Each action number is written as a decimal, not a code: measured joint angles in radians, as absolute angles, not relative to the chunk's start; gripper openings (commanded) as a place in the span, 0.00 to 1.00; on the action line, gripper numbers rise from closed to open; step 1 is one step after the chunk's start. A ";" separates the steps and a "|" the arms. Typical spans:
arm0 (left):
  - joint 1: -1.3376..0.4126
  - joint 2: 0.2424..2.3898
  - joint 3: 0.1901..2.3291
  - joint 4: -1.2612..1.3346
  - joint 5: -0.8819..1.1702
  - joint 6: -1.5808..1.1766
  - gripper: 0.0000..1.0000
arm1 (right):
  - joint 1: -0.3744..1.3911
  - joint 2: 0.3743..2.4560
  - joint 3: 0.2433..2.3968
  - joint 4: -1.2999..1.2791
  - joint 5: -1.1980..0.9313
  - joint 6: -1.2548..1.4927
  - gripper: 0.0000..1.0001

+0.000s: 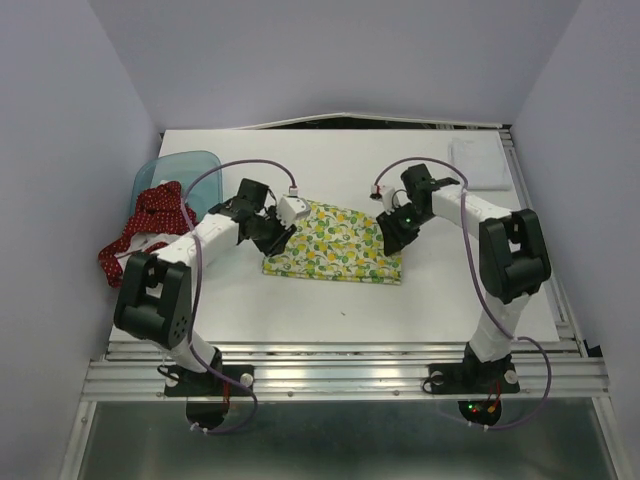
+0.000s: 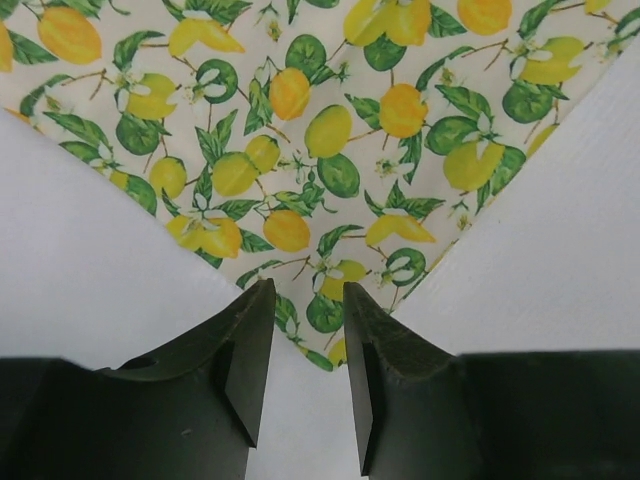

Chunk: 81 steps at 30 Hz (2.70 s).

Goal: Fold and stack the skirts
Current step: Fold the skirt

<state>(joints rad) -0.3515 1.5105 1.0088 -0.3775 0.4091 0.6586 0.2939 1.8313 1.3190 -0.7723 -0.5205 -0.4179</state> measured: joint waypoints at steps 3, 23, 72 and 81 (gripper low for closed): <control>-0.352 1.587 1.009 -0.341 0.395 0.565 0.38 | 0.294 1.895 1.320 -0.749 -0.488 -0.410 0.38; -0.353 2.167 1.632 -0.326 0.363 0.375 0.41 | 0.542 1.789 1.124 -0.693 -0.572 -0.263 0.46; -0.290 2.007 1.315 -0.194 0.809 0.153 0.29 | 0.443 1.897 1.126 -0.482 -1.040 0.149 0.42; -0.290 1.848 1.204 0.062 0.969 -0.062 0.38 | 0.362 1.850 1.441 -0.364 -1.059 0.209 0.40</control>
<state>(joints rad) -0.2905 1.8477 1.2037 0.0616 0.9691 -0.0616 0.3622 1.8496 1.4410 -0.3645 -1.0592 0.2089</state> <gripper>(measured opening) 0.366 0.407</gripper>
